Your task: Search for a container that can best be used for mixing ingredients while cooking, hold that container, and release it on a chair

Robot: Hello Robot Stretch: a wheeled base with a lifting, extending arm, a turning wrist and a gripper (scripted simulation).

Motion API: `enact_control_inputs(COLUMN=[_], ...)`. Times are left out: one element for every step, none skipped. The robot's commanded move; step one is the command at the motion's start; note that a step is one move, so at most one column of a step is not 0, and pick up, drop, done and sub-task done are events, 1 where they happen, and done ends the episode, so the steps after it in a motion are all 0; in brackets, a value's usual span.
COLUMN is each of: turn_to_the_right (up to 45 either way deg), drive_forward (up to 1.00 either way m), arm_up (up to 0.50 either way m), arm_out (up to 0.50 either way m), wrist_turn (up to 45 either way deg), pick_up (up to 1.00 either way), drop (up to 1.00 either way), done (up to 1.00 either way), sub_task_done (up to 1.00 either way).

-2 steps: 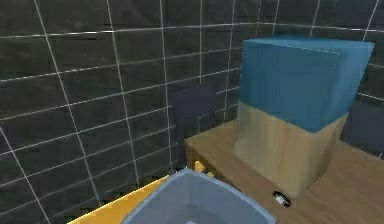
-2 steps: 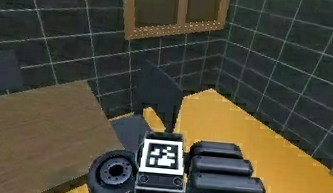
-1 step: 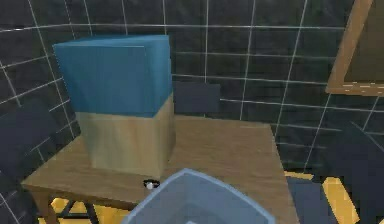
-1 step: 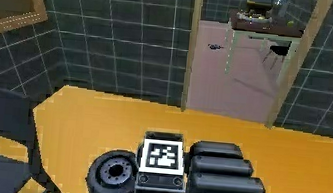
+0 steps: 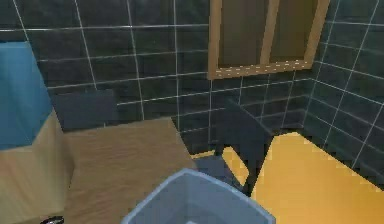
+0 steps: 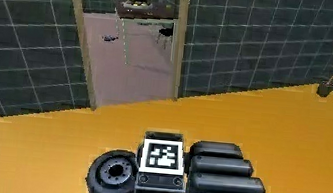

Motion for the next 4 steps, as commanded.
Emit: enact_control_inputs(turn_to_the_right=[-45.0, -45.0, -45.0, -12.0], drive_forward=[0.00, 0.00, 0.00, 0.00], arm_up=[0.00, 0.00, 0.00, 0.00], arm_out=[0.00, 0.00, 0.00, 0.00], wrist_turn=[0.0, 0.0, 0.0, 0.0], pick_up=[0.00, 0.00, 0.00, 0.00], drop=[0.00, 0.00, 0.00, 0.00], done=[0.00, 0.00, 0.00, 0.00], sub_task_done=[0.00, 0.00, 0.00, 0.00])
